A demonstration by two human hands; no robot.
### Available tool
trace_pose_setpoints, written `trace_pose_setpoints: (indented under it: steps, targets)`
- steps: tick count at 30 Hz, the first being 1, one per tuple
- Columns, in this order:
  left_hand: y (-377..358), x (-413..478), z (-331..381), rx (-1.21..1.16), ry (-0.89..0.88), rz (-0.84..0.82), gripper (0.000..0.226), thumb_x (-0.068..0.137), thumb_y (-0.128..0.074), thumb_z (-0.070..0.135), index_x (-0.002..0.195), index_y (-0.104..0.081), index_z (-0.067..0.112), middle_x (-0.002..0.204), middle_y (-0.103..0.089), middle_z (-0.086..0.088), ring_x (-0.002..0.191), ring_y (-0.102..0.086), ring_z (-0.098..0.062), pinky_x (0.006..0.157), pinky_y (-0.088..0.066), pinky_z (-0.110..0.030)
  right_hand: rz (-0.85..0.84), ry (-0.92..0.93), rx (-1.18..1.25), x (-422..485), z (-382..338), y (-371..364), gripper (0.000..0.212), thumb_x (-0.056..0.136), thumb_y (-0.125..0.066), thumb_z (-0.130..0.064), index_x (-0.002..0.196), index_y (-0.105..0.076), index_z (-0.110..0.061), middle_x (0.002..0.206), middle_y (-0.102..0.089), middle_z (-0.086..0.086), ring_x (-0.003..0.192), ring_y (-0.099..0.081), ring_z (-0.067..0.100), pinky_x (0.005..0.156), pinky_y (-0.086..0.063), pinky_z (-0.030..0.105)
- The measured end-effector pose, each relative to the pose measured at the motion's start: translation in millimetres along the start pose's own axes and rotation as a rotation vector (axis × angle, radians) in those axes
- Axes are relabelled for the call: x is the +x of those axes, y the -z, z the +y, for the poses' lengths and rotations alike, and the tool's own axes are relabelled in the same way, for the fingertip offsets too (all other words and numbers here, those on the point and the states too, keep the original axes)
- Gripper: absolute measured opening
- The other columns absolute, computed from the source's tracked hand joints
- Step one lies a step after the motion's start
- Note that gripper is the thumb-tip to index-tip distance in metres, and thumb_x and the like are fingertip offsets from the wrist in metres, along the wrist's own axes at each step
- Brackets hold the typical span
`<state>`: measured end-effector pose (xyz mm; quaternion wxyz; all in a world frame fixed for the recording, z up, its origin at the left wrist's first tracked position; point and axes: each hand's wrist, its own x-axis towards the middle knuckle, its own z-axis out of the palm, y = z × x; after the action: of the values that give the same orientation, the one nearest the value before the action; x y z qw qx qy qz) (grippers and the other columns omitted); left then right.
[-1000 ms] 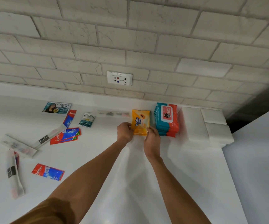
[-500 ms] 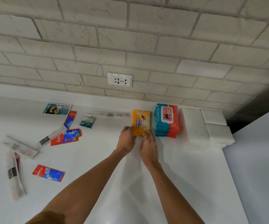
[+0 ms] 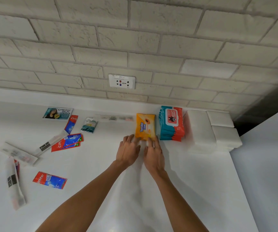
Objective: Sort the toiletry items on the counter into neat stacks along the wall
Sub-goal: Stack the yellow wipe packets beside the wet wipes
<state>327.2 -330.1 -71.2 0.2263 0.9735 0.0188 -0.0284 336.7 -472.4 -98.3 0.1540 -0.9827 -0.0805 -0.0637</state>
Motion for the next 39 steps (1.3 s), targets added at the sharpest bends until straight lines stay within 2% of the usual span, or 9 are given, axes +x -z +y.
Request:
trace_pose_setpoints:
  steps: [6, 15, 23, 31, 35, 39]
  targets:
    - [2.4, 2.3, 2.1, -0.008, -0.011, -0.008, 0.047, 0.105, -0.053, 0.034, 0.15, -0.045, 0.025, 0.16, -0.04, -0.005, 0.147, -0.033, -0.03, 0.116, -0.037, -0.047, -0.004, -0.025, 0.05, 4.1, -5.9, 2.3, 0.05, 0.099, -0.07, -0.029, 0.143, -0.059, -0.009, 0.153, -0.053, 0.02, 0.133, -0.061, 0.033, 0.094, -0.06, 0.039]
    - [3.0, 9.7, 4.8, -0.01, -0.003, -0.022, 0.048, 0.104, -0.055, 0.034, 0.15, -0.045, 0.023, 0.161, -0.04, -0.005, 0.148, -0.033, -0.03, 0.116, -0.036, -0.047, -0.068, -0.064, 0.045, 9.9, -9.9, 7.7, 0.053, 0.106, -0.058, -0.034, 0.153, -0.05, -0.011, 0.164, -0.039, 0.016, 0.147, -0.047, 0.033, 0.104, -0.054, 0.042]
    - [2.6, 12.4, 6.3, -0.033, 0.013, -0.026, 0.051, 0.102, -0.057, 0.033, 0.15, -0.044, 0.022, 0.161, -0.039, -0.005, 0.149, -0.033, -0.029, 0.117, -0.035, -0.046, -0.073, -0.064, 0.033, 12.3, -10.7, 6.9, 0.058, 0.102, -0.065, -0.034, 0.153, -0.05, -0.011, 0.163, -0.041, 0.018, 0.145, -0.048, 0.036, 0.104, -0.057, 0.046]
    - [9.1, 10.3, 5.0, -0.109, 0.006, -0.002, 0.058, 0.102, -0.058, 0.028, 0.154, -0.035, 0.024, 0.159, -0.041, -0.008, 0.143, -0.043, -0.033, 0.114, -0.042, -0.046, -0.001, -0.035, 0.041, 9.8, -9.7, 4.1, 0.055, 0.095, -0.075, -0.029, 0.144, -0.06, -0.008, 0.152, -0.055, 0.018, 0.136, -0.059, 0.038, 0.098, -0.06, 0.047]
    - [15.2, 3.2, -0.8, -0.13, 0.016, 0.015, 0.061, 0.103, -0.056, 0.031, 0.157, -0.031, 0.021, 0.161, -0.038, -0.009, 0.145, -0.041, -0.031, 0.115, -0.042, -0.045, 0.01, -0.038, 0.048, 6.0, -18.3, 9.3, 0.059, 0.095, -0.076, -0.031, 0.147, -0.058, -0.009, 0.155, -0.053, 0.015, 0.137, -0.057, 0.035, 0.1, -0.058, 0.044]
    - [20.6, -12.0, -17.2, -0.119, 0.017, 0.065, 0.06, 0.104, -0.055, 0.031, 0.158, -0.034, 0.017, 0.162, -0.037, -0.009, 0.148, -0.037, -0.028, 0.117, -0.04, -0.041, -0.009, -0.024, 0.061, -8.5, -31.5, 12.0, 0.057, 0.101, -0.068, -0.03, 0.151, -0.053, -0.009, 0.16, -0.047, 0.013, 0.145, -0.05, 0.031, 0.106, -0.056, 0.041]
